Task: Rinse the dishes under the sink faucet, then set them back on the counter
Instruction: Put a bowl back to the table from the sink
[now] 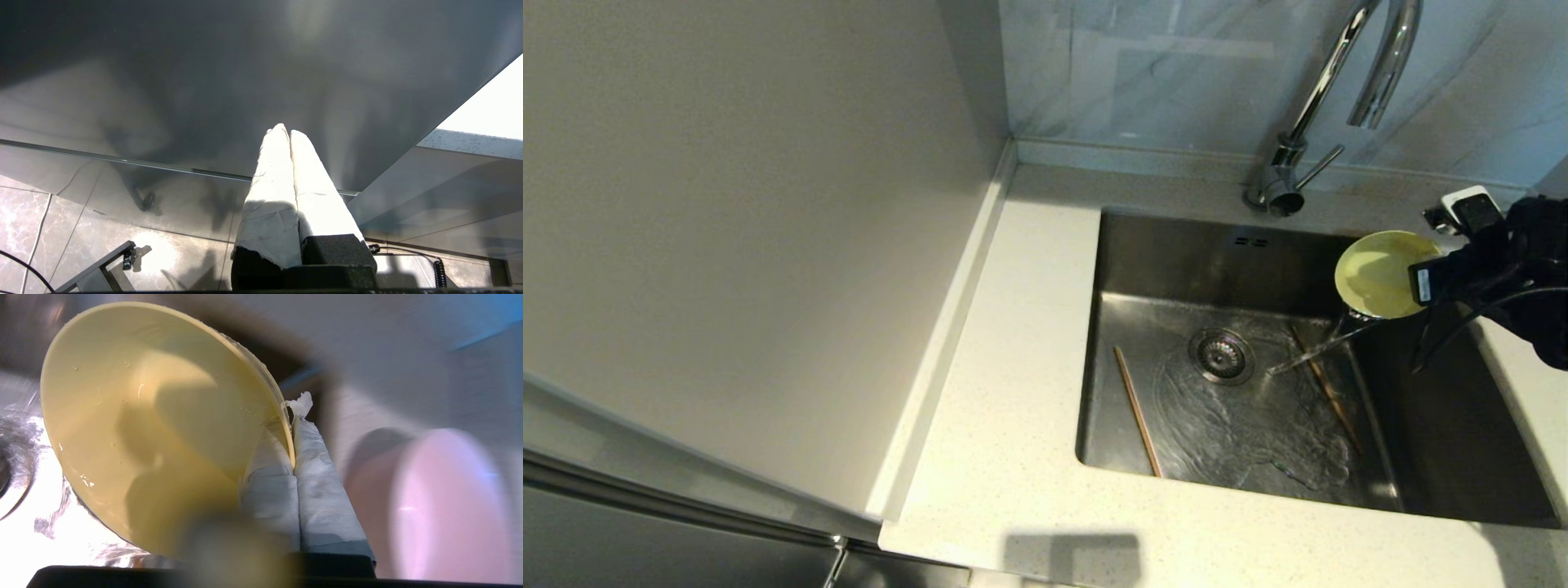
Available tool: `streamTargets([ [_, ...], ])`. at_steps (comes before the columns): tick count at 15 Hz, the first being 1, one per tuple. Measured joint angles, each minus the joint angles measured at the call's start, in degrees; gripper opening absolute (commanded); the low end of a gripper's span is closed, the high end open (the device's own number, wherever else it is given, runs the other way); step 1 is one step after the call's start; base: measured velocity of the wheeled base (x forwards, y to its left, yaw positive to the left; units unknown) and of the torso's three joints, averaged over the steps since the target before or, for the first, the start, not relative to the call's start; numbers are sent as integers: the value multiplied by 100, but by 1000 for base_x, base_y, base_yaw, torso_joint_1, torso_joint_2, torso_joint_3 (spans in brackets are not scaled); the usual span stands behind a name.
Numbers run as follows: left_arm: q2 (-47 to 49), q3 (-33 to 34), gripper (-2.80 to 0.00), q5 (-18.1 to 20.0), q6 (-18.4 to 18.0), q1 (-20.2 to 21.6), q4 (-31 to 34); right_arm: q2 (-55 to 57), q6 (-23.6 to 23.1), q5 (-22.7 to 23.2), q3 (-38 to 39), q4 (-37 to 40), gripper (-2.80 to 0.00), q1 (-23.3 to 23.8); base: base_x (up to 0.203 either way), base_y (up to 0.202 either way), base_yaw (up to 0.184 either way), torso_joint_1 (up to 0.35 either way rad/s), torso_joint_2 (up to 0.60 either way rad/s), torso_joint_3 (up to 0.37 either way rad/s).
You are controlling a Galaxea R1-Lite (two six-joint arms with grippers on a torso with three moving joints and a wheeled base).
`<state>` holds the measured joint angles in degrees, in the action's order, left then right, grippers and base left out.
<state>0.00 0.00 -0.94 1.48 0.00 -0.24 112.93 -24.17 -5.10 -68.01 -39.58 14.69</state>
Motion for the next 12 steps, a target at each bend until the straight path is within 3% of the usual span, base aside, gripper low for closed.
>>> streamTargets([
  [9, 0, 0, -280, 1, 1, 0, 1, -21, 458, 42, 1048, -4248, -280, 145, 0, 0, 0, 0, 0, 0],
  [12, 0, 0, -280, 0, -2, 0, 0, -19, 469, 71, 1214, -4746, -280, 148, 0, 0, 0, 0, 0, 0],
])
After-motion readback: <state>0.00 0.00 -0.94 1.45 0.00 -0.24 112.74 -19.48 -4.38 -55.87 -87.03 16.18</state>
